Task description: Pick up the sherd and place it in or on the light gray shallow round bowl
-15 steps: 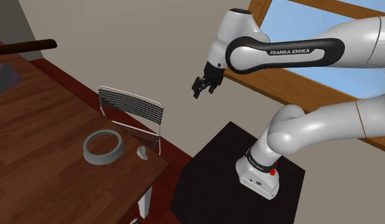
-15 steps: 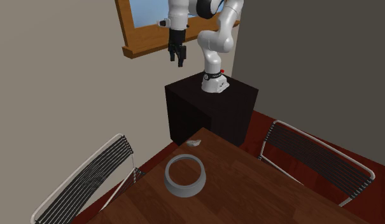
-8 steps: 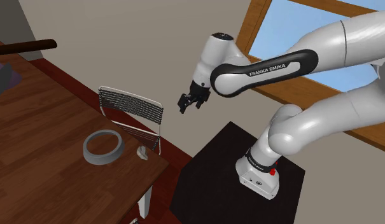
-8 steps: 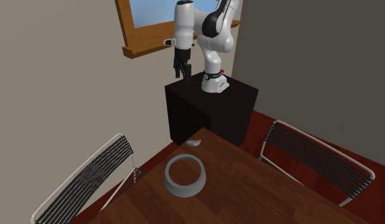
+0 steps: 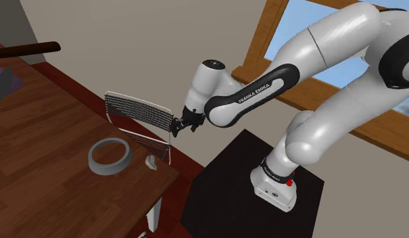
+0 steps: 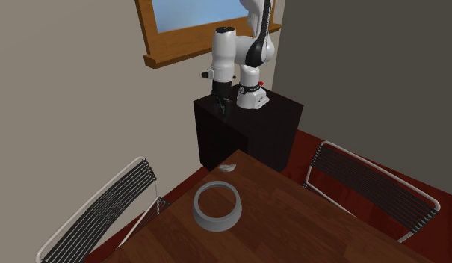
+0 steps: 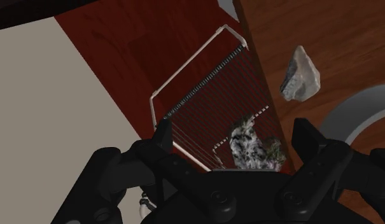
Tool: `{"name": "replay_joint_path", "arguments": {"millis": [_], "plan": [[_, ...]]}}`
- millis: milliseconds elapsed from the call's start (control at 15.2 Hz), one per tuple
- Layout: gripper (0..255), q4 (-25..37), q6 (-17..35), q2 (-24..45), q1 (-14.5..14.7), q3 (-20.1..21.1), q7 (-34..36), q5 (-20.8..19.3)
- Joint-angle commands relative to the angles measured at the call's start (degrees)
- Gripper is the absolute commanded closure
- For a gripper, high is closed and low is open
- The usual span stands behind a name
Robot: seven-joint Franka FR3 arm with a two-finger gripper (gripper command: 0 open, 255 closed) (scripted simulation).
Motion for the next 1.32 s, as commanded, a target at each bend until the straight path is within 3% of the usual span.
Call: {"name": "replay_joint_path", "arguments": {"millis": [0,198,330,462,660,726,1254], "plan": [[0,0.5,5.1,5.1,-0.5,2.1,3.4,-1.4],[0,3.1,11.0,13.0,-2.1,5.0,11.6,-8.2],[0,5.4,14.1,18.5,-2.1,5.1,19.7,-16.5],[0,8.2,16.5,23.9,0.6,2.2,28.4,-25.5],[0,13.2,19.3,31.0,8.2,-4.7,38.2,-34.3],[0,14.9,20.1,33.2,10.8,-6.9,40.4,-35.9],[0,19.0,24.3,40.8,17.5,-14.2,44.4,-39.9]]}}
